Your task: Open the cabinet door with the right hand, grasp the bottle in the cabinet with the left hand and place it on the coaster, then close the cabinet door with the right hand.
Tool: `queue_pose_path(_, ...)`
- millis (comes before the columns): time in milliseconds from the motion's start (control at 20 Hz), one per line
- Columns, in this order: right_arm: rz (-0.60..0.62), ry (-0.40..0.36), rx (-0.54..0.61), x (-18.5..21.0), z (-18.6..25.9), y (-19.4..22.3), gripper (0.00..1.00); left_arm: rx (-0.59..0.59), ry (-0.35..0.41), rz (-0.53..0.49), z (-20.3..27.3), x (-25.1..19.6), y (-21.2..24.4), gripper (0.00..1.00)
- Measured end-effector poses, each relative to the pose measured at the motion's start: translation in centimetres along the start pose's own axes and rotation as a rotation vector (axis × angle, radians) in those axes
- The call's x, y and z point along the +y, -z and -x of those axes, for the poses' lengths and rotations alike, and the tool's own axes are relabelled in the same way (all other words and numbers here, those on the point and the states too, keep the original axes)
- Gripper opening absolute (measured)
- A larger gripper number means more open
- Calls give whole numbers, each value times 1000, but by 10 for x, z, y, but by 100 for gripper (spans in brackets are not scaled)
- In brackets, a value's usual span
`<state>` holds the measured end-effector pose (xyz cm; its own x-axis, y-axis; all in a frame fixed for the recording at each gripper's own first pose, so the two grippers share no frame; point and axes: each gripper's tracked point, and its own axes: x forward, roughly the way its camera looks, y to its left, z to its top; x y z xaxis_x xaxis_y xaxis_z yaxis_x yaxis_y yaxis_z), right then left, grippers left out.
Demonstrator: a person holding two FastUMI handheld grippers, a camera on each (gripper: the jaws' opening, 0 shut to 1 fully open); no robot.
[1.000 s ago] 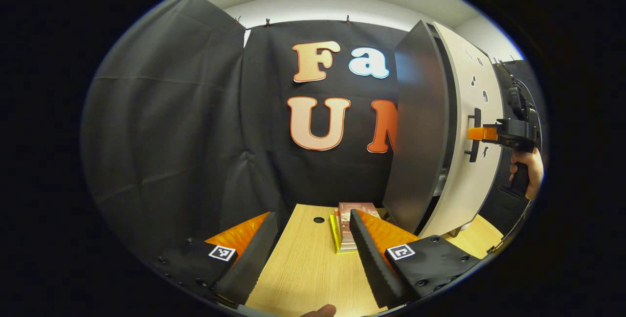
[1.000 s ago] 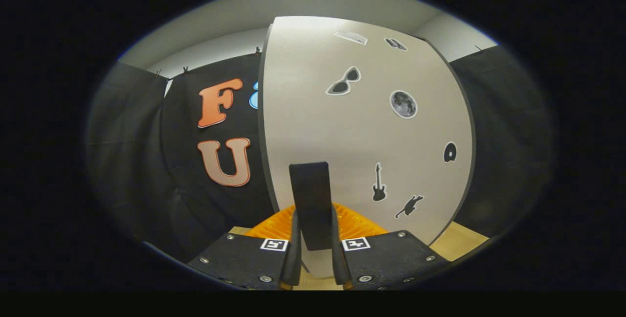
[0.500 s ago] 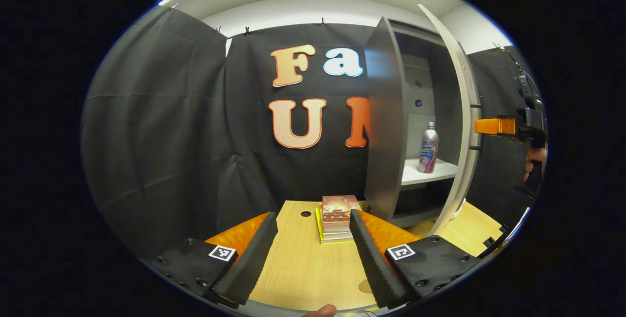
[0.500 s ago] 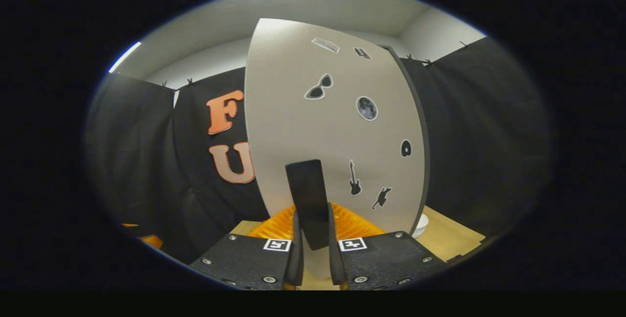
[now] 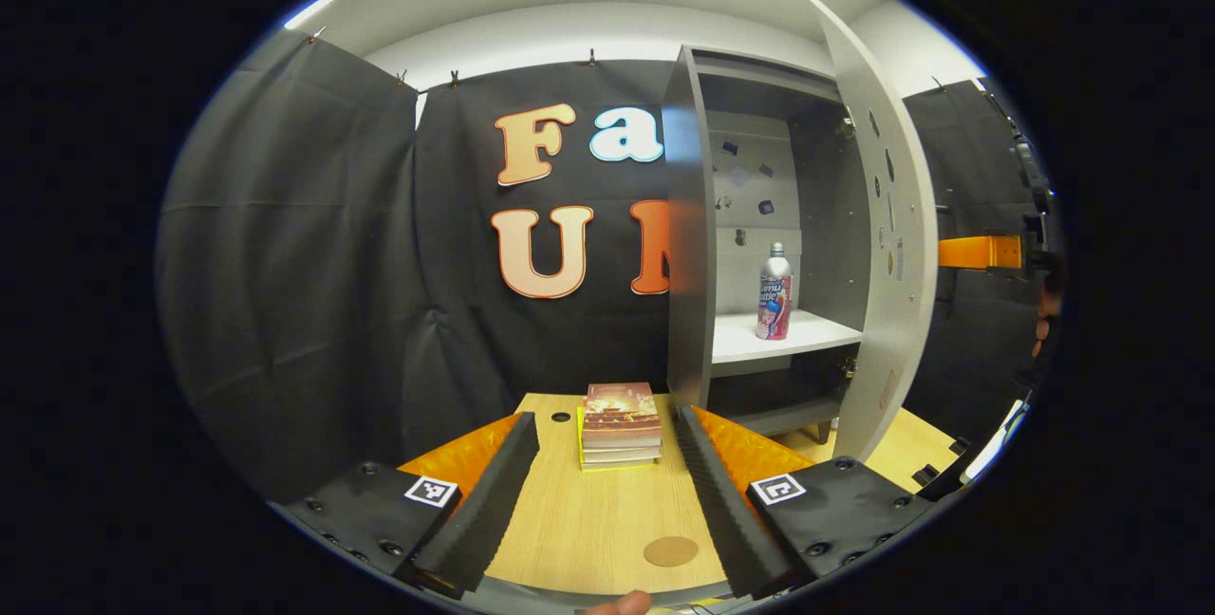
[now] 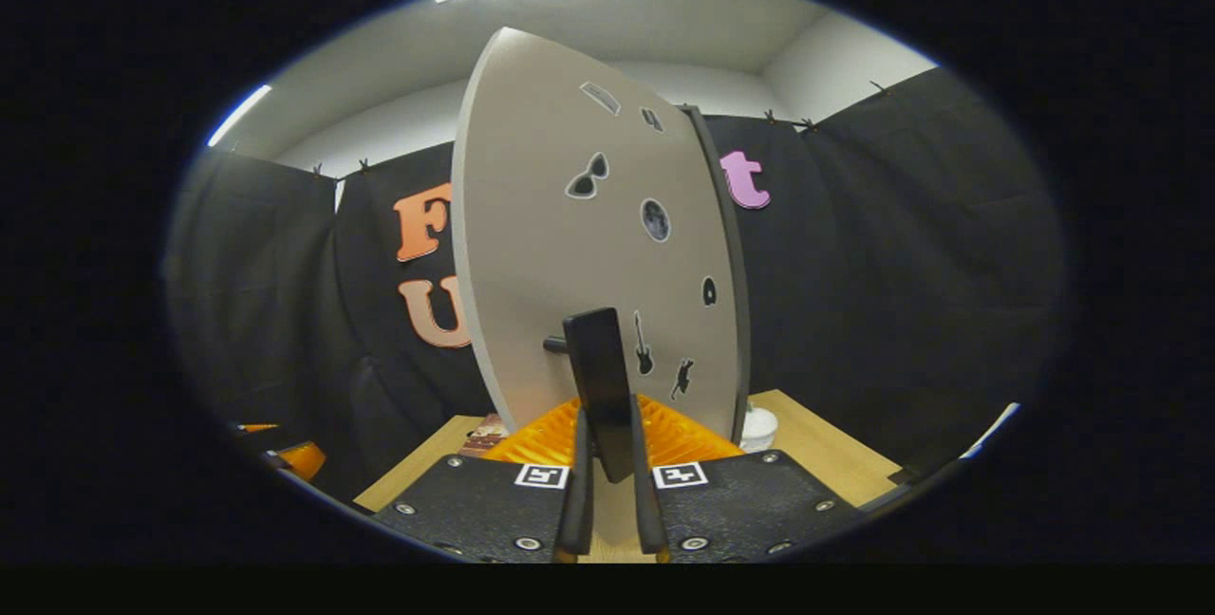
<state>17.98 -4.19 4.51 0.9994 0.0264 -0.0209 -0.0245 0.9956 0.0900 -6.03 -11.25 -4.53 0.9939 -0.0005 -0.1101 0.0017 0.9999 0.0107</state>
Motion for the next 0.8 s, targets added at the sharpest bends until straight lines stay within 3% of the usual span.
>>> queue_pose_path(200, 22, 18, -7, -15, 1, -2, 13, 14, 17, 16, 8, -31, 4, 94)
queue_pose_path(450, 40, 20, -33, -35, 4, -6, 14, 23, 22, 27, 14, -57, 6, 94)
queue_pose_path(700, 32, -18, -33, -46, 9, -7, 5, 21, 34, 36, 17, -77, 3, 94)
queue_pose_path(800, 29, -26, -34, -50, 8, -7, 10, 18, 36, 36, 19, -83, 3, 96)
